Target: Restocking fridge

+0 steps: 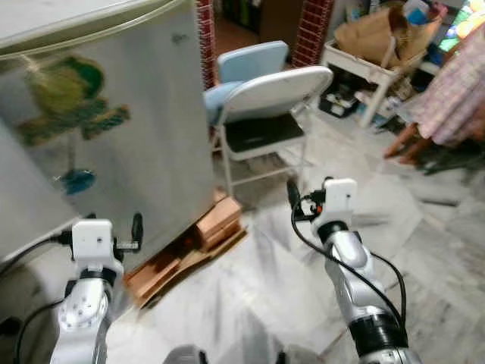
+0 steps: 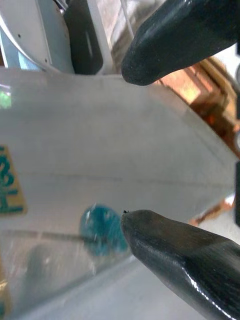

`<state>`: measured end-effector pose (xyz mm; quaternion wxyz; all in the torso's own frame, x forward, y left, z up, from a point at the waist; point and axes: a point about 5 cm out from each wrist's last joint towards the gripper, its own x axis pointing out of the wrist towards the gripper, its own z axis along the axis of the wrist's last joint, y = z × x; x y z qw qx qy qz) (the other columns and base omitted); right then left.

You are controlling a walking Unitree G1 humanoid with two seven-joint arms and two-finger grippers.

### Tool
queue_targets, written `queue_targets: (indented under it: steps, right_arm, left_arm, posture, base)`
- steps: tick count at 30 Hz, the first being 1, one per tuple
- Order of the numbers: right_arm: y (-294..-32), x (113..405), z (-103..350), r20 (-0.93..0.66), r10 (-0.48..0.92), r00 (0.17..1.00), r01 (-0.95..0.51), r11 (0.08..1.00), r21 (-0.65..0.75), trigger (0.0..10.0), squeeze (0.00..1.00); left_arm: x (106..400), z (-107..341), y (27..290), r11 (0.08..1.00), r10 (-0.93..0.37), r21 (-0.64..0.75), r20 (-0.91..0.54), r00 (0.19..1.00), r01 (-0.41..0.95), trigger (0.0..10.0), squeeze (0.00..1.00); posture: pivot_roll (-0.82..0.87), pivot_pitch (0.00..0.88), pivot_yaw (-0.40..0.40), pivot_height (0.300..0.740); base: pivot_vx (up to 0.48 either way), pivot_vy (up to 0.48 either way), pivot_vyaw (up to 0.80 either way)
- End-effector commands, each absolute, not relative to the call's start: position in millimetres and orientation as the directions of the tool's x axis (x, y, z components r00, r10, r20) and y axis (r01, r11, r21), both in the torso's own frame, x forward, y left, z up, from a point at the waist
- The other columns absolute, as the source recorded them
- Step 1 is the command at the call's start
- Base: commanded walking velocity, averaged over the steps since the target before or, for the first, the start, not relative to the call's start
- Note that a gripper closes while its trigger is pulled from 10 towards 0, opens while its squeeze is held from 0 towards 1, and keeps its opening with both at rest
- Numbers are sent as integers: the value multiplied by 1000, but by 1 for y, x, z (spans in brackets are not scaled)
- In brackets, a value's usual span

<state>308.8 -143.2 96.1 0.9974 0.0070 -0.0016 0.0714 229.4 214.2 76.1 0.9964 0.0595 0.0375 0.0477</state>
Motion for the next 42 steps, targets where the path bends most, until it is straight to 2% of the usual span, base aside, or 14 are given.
queue_targets:
  steps: [1, 15, 19, 20, 22, 24, 33, 39, 42]
  right_arm:
    - [-155, 308, 92, -14, 116, 993, -115, 993, 10, 10000, 0]
    - [-145, 306, 84, -60, 182, 981, -180, 983, 48, 10000, 0]
    - [-138, 305, 82, -65, 211, 975, -212, 977, -20, 10000, 0]
    - [-137, 305, 79, -92, 188, 978, -180, 980, 88, 10000, 0]
    - [-137, 305, 78, -105, 163, 981, -147, 978, 148, 10000, 0]
    - [-137, 305, 80, -78, 154, 985, -148, 985, 84, 10000, 0]
    - [-128, 302, 82, -65, 179, 982, -171, 979, 112, 10000, 0]
    - [-131, 305, 83, -71, 160, 985, -150, 980, 127, 10000, 0]
    - [-136, 306, 84, -67, 133, 989, -125, 986, 115, 10000, 0]
  left_arm:
    - [231, 78, 207, 990, 80, 119, -64, 995, -72, 10000, 0]
    - [229, 76, 208, 990, 84, 121, -67, 994, -76, 10000, 0]
    - [229, 76, 208, 990, 84, 118, -65, 994, -76, 10000, 0]
    - [229, 76, 208, 990, 86, 118, -66, 994, -78, 10000, 0]
    - [229, 76, 209, 990, 85, 121, -66, 994, -76, 10000, 0]
    - [229, 77, 209, 989, 80, 126, -66, 995, -71, 10000, 0]
    - [231, 82, 210, 984, 70, 168, -49, 996, -61, 10000, 0]
    - [232, 81, 212, 981, 79, 184, -58, 995, -68, 10000, 0]
    - [231, 83, 210, 986, 100, 139, -55, 994, -91, 10000, 0]
  posture:
    - [7, 59, 22, 740]
    - [19, 56, 16, 740]
    - [20, 58, 11, 740]
    - [20, 58, 11, 740]
    - [20, 58, 15, 740]
    - [20, 60, 21, 740]
    - [28, 81, 46, 740]
    - [33, 85, 47, 740]
    - [38, 87, 44, 740]
  base:
    - [0, 480, 0]
    - [0, 480, 0]
    - [0, 480, 0]
    - [0, 480, 0]
    - [0, 480, 0]
    - [0, 480, 0]
    - [0, 471, 0]
    - [0, 55, -800]
    - [0, 0, -800]
